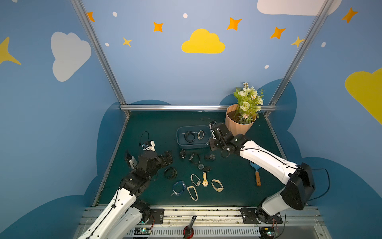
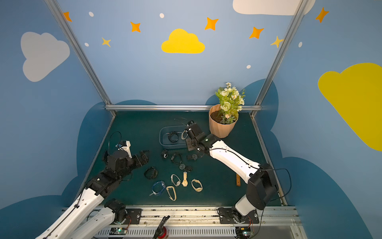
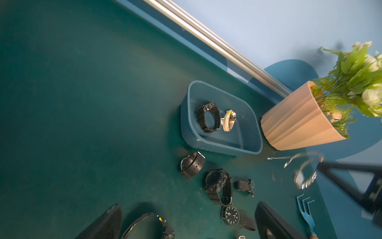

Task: Put the watch into the storage box
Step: Pick up the watch at the center of the board, then place the watch in the storage box.

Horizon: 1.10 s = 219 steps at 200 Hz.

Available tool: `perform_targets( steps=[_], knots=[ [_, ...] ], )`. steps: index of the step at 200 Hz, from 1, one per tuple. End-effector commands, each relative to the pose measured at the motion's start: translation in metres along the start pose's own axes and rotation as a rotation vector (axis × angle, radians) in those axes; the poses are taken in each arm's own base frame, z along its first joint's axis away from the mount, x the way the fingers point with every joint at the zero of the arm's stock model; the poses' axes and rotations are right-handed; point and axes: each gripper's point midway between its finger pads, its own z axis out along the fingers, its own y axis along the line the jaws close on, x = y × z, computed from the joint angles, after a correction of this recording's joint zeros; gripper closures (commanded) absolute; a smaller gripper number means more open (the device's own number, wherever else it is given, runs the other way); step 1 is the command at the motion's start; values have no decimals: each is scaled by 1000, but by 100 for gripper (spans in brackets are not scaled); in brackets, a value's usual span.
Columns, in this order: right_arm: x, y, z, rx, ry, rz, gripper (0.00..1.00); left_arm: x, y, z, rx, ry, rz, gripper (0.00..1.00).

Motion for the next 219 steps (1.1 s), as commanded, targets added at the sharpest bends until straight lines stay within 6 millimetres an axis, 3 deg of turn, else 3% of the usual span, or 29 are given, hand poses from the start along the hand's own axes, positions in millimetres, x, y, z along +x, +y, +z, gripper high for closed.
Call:
perform_targets(
  steps=[1, 25, 57, 112, 172, 187, 219],
  knots=[
    [-29, 5, 18, -19, -47, -24, 100, 6, 11, -3, -37, 17, -1, 0],
    [-50, 0, 43, -5, -66, -22, 100, 13, 17, -6, -52, 34, -15, 0],
    [-59, -15, 81, 6, -67, -2, 100, 22, 26, -10, -77, 55, -30, 0],
    [-45, -34, 138, -5, 0, 32, 100, 43, 39, -6, -125, 130, -84, 0],
    [-33, -31, 159, -20, 43, 20, 100, 57, 47, 0, -160, 183, -123, 0],
    [-34, -30, 158, -25, 46, 26, 90, 62, 50, 2, -172, 204, -133, 0],
    [-50, -29, 140, -35, 6, 38, 57, 72, 57, 3, -202, 234, -157, 0]
  ],
)
